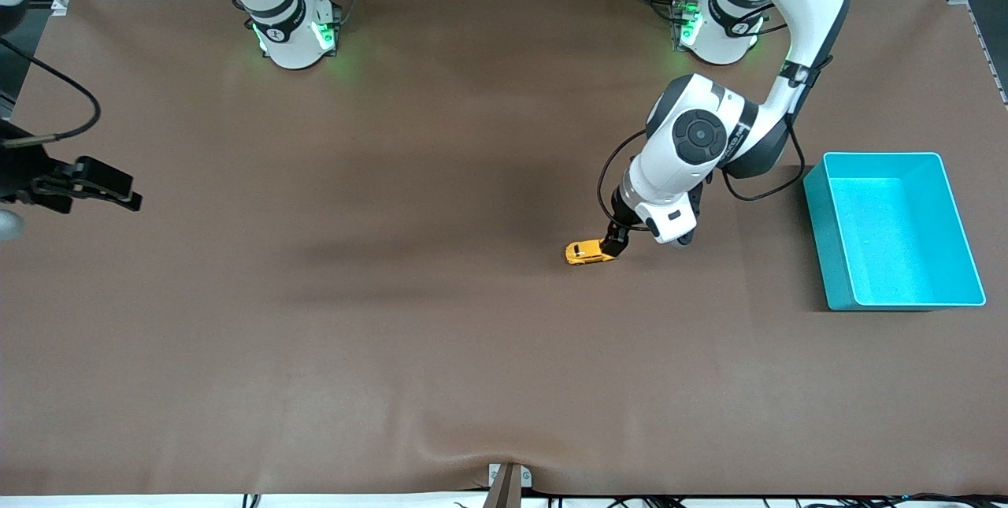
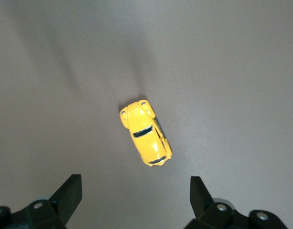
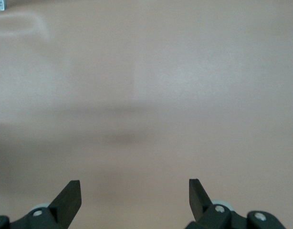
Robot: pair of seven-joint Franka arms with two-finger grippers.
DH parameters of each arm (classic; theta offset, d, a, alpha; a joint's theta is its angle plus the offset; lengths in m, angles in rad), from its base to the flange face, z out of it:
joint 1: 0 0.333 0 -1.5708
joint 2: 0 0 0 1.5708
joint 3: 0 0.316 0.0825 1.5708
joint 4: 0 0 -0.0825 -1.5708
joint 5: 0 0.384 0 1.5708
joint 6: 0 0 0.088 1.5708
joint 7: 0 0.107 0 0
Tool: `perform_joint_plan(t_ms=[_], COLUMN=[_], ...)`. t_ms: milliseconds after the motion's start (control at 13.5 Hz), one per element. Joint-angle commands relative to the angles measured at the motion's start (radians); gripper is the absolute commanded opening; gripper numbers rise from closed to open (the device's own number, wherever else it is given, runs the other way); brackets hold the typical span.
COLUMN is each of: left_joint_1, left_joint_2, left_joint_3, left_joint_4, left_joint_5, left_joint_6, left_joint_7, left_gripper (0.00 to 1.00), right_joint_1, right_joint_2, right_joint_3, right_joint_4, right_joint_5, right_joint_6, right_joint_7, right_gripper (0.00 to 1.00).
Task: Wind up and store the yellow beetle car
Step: 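Lower the left gripper and grasp the yellow car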
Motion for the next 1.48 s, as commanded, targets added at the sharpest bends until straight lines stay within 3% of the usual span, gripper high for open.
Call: perform_joint_plan(t_ms=[0, 148, 370, 592, 813, 1405], left_joint_1=[-0.001, -0.012, -0.021, -0.040, -0.040, -0.041], left_joint_2=[0.008, 0.037, 0.084, 0.153, 0.196, 0.269], left_joint_3=[0.000, 0.001, 0.004, 0.008, 0.008, 0.012], left_joint_4=[-0.057, -0.054, -0.043, -0.014, 0.000, 0.043], left_joint_5=[0.020, 0.020, 0.044, 0.139, 0.233, 0.292], left_joint_6=[0.090, 0.110, 0.172, 0.180, 0.206, 0.214], left_joint_7=[-0.089, -0.149, -0.243, -0.318, -0.373, -0.378], left_gripper=[1.00, 1.00, 1.00, 1.00, 1.00, 1.00], right_joint_1=[-0.019, -0.025, -0.022, -0.023, -0.025, -0.037], right_joint_2=[-0.051, -0.123, -0.255, -0.296, -0.313, -0.332], right_joint_3=[0.007, 0.011, 0.028, 0.033, 0.036, 0.034], right_joint_4=[-0.030, -0.127, -0.364, -0.443, -0.460, -0.495], right_joint_5=[-0.003, 0.000, 0.000, -0.002, 0.000, 0.000], right_joint_6=[-0.004, 0.030, 0.168, 0.171, 0.168, 0.154], right_joint_7=[0.015, 0.013, 0.012, 0.012, 0.010, 0.004], right_gripper=[1.00, 1.00, 1.00, 1.00, 1.00, 1.00])
